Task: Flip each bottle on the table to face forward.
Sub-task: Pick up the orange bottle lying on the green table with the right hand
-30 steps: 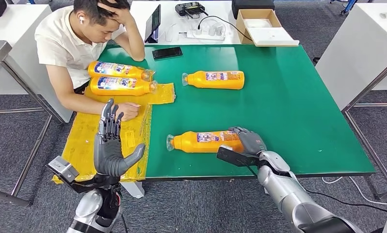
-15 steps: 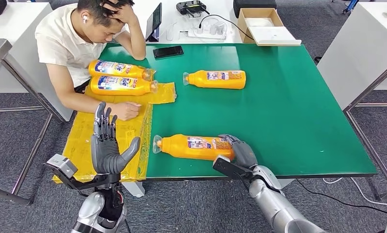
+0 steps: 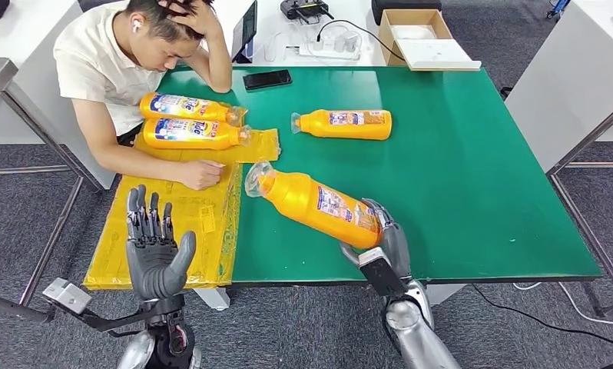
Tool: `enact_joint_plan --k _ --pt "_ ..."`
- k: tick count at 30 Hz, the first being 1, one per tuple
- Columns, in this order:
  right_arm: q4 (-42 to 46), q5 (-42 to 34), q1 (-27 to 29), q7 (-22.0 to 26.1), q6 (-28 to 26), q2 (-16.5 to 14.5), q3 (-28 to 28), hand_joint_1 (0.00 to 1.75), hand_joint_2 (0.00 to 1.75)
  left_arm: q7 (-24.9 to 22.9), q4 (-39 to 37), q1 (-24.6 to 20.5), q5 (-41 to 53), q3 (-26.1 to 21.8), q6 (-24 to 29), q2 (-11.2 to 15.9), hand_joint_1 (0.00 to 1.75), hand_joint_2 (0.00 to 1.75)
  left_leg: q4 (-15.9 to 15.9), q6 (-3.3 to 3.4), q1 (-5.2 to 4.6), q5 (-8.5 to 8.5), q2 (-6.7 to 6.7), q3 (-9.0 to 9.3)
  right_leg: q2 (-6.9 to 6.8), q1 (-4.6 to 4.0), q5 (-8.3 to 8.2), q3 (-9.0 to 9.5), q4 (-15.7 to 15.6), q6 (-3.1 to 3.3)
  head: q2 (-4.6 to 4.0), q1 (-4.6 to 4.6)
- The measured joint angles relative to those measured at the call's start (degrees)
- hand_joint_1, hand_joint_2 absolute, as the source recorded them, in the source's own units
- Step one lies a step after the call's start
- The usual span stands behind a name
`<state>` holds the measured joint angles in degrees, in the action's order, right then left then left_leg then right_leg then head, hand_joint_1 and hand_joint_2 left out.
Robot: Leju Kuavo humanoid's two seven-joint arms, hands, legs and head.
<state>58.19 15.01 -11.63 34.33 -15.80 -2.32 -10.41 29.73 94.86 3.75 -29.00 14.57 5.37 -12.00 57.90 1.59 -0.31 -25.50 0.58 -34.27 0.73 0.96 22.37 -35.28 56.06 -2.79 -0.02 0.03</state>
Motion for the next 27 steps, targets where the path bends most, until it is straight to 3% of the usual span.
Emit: enact_joint_plan --k 5,17,27 --pt "2.89 -3.81 1.10 0.91 2.88 -1.49 -0.01 1.75 1.75 -5.20 -2.29 0.36 -1.28 4.30 -7.73 1.43 0.00 1.75 0.00 0.00 -0.01 0.00 0.00 0.00 -0.03 0.01 0.00 0.00 0.00 -0.01 0.02 -0.01" --pt "2.37 -4.59 2.11 3.08 7.57 -4.25 -4.22 1.75 1.75 -6.19 -7.85 -0.17 1.65 10.08 -10.12 3.22 0.00 1.75 0.00 0.00 0.01 0.00 0.00 -0.02 -0.03 0.00 0.00 -0.05 0.01 0.00 0.01 -0.01" --pt "1.35 -4.51 2.97 3.33 9.30 -5.50 -7.54 1.75 1.75 -6.55 -9.96 -0.93 3.92 11.30 -9.04 3.92 0.00 1.75 0.00 0.00 -0.01 0.00 0.01 -0.04 -0.03 0.01 0.01 -0.05 0.01 -0.01 0.01 0.01"
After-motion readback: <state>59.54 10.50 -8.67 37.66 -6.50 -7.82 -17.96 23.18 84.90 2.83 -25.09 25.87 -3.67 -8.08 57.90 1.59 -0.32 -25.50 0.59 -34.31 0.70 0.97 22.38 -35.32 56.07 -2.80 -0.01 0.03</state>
